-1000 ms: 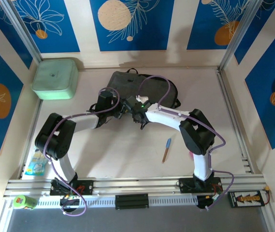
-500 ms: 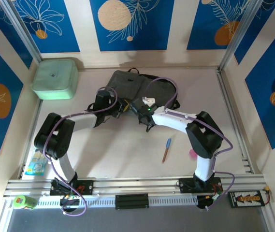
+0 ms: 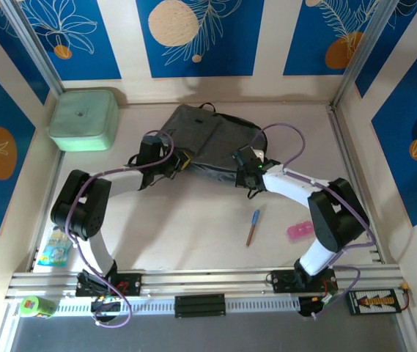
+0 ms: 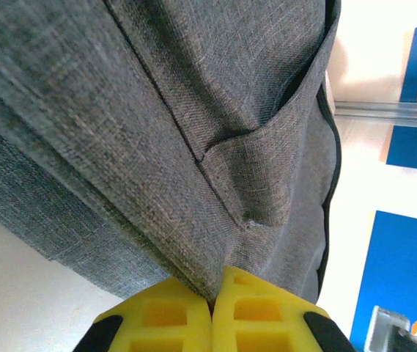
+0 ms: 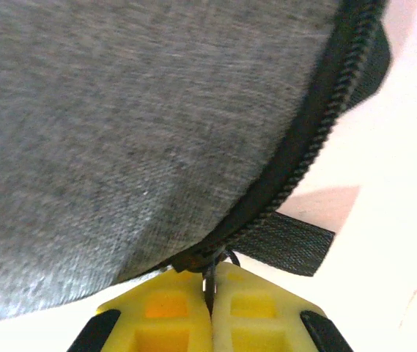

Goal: Pack the student bag
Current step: Zip the student bag at the center of the table.

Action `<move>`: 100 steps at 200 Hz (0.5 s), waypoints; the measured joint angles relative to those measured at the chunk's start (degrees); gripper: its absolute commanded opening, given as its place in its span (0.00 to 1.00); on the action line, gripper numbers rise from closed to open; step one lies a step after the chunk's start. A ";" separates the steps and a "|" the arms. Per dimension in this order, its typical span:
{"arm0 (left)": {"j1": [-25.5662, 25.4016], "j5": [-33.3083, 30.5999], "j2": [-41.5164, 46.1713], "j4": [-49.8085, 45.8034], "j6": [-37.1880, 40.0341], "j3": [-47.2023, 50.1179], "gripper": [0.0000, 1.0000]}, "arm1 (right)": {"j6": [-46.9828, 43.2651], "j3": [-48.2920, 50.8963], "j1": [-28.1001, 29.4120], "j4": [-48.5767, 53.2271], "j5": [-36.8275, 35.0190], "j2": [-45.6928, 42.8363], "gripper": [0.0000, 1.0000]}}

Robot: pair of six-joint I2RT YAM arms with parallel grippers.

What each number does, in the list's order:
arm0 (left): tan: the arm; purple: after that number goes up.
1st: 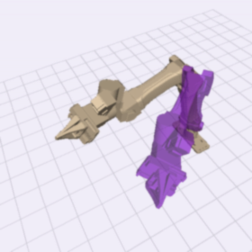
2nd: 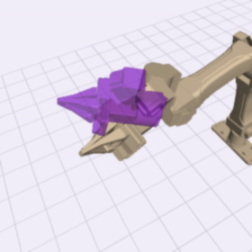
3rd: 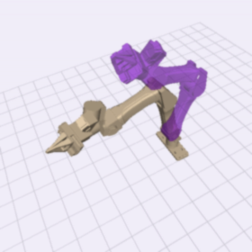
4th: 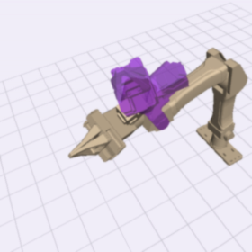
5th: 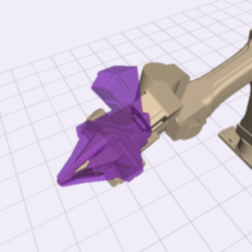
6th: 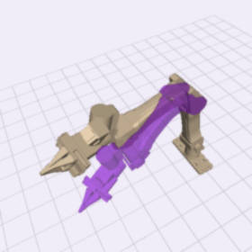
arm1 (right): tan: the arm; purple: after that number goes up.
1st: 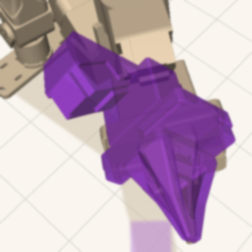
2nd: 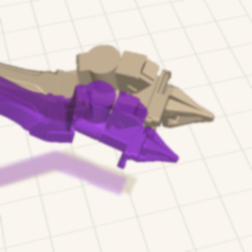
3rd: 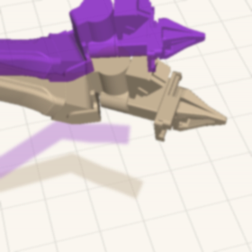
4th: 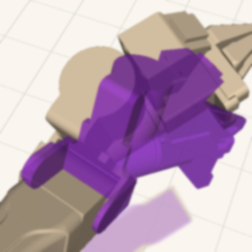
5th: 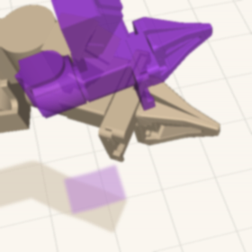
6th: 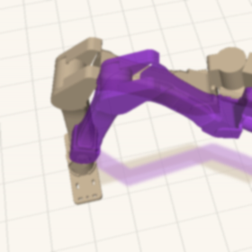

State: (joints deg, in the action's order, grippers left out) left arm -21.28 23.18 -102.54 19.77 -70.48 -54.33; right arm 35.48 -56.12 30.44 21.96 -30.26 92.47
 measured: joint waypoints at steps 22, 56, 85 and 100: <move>0.92 0.04 -1.81 -2.29 2.10 -2.71 0.00 | -4.15 1.44 -1.60 -2.51 6.71 -3.15 0.00; 2.99 0.20 -5.53 -7.43 7.43 -9.86 0.31 | -7.89 1.62 -4.42 -5.99 20.09 -4.81 0.00; 4.83 -1.40 -5.62 -10.86 11.63 -12.48 0.39 | -8.02 0.79 -4.13 -8.37 30.36 -2.69 0.00; 5.55 -2.34 -4.96 -12.94 14.08 -12.35 0.44 | -7.93 -0.39 -3.15 -9.60 34.23 -0.61 0.00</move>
State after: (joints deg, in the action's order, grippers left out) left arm -15.73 20.84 -107.50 6.83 -56.40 -66.67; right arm 27.55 -56.51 27.29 12.36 3.97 91.85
